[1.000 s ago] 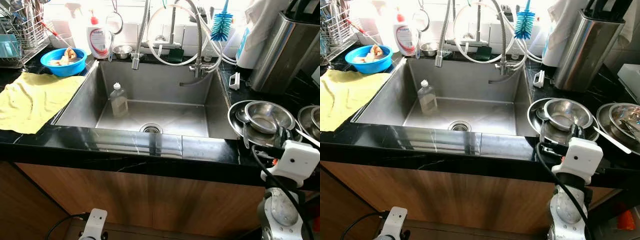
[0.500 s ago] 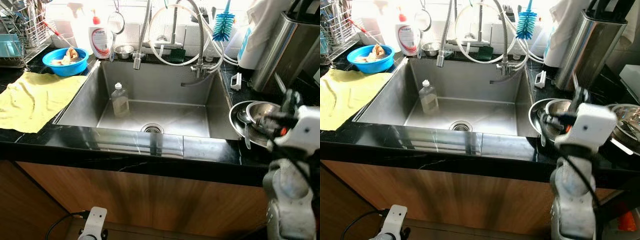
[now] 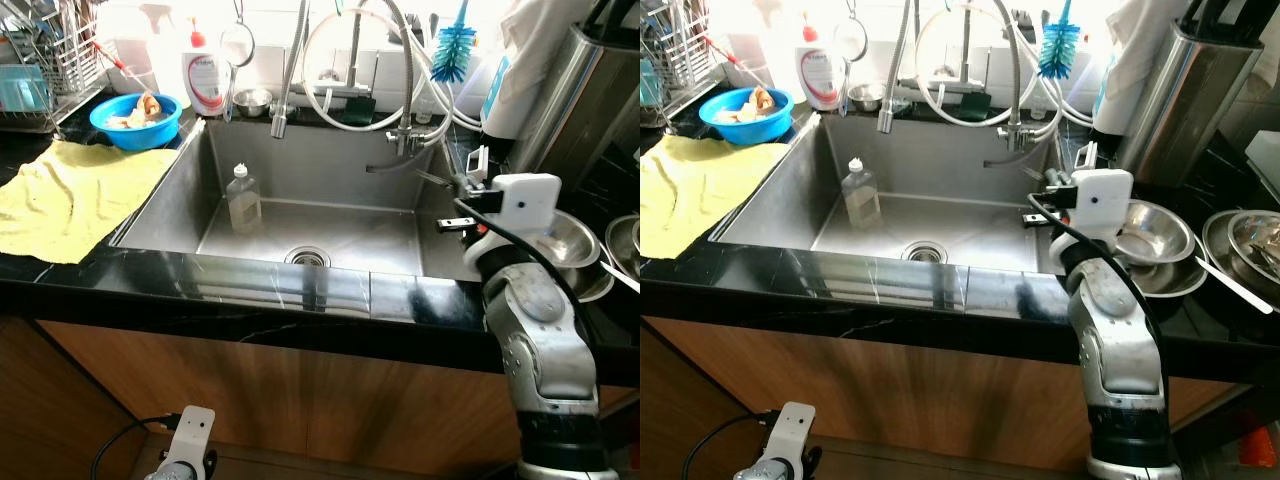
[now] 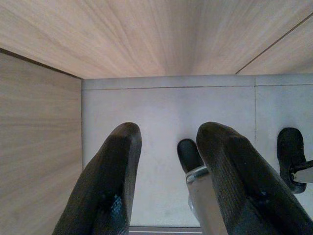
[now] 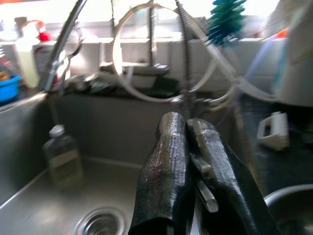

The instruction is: Kitchen organization

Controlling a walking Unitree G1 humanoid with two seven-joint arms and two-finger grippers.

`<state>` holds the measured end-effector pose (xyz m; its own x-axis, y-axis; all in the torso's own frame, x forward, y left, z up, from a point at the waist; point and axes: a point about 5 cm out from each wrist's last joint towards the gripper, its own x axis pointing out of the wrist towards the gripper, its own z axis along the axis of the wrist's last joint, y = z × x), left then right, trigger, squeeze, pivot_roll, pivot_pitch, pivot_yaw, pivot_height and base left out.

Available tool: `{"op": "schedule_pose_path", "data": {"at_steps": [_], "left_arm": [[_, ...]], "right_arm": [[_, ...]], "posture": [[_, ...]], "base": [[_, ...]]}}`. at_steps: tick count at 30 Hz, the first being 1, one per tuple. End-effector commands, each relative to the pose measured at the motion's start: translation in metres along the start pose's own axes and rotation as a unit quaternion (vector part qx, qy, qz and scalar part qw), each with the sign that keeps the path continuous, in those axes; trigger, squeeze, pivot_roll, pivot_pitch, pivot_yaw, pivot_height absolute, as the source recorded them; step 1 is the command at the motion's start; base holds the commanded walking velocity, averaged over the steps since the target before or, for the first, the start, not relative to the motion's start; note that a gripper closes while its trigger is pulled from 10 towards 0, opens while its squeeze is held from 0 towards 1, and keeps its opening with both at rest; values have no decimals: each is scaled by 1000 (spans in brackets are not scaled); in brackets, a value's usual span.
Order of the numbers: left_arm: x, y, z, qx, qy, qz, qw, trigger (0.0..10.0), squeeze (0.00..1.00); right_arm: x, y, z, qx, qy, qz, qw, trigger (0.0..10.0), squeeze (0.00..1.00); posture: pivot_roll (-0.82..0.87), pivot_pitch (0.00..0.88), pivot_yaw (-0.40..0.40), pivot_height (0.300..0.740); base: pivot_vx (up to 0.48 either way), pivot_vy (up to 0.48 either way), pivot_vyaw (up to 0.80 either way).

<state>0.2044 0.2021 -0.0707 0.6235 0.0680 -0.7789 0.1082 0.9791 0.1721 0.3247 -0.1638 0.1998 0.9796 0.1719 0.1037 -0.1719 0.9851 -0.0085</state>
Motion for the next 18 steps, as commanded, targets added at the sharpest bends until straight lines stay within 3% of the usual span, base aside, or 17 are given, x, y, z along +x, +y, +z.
{"op": "schedule_pose_path", "data": {"at_steps": [1, 6, 9, 18], "left_arm": [[-1, 2, -3, -6, 2, 5, 1000, 10000, 0], [-1, 3, -4, -8, 3, 7, 1000, 10000, 0], [-1, 3, -6, -8, 4, 7, 1000, 10000, 0], [-2, 1, -8, -9, 6, 3, 1000, 10000, 0]], "right_arm": [[5, 11, -6, 8, 23, 41, 999, 10000, 0], [7, 16, -16, 33, 45, 61, 997, 10000, 0], [6, 21, -21, 25, 62, 92, 994, 10000, 0], [6, 18, -30, 25, 82, 70, 994, 10000, 0]], "posture": [[-135, 0, -45, 740], [-130, 0, -46, 740], [-129, 0, -48, 740], [-125, 0, -44, 740]], "base": [[0, 0, 0], [0, 0, 0], [0, 0, 0], [0, 0, 0]]}}
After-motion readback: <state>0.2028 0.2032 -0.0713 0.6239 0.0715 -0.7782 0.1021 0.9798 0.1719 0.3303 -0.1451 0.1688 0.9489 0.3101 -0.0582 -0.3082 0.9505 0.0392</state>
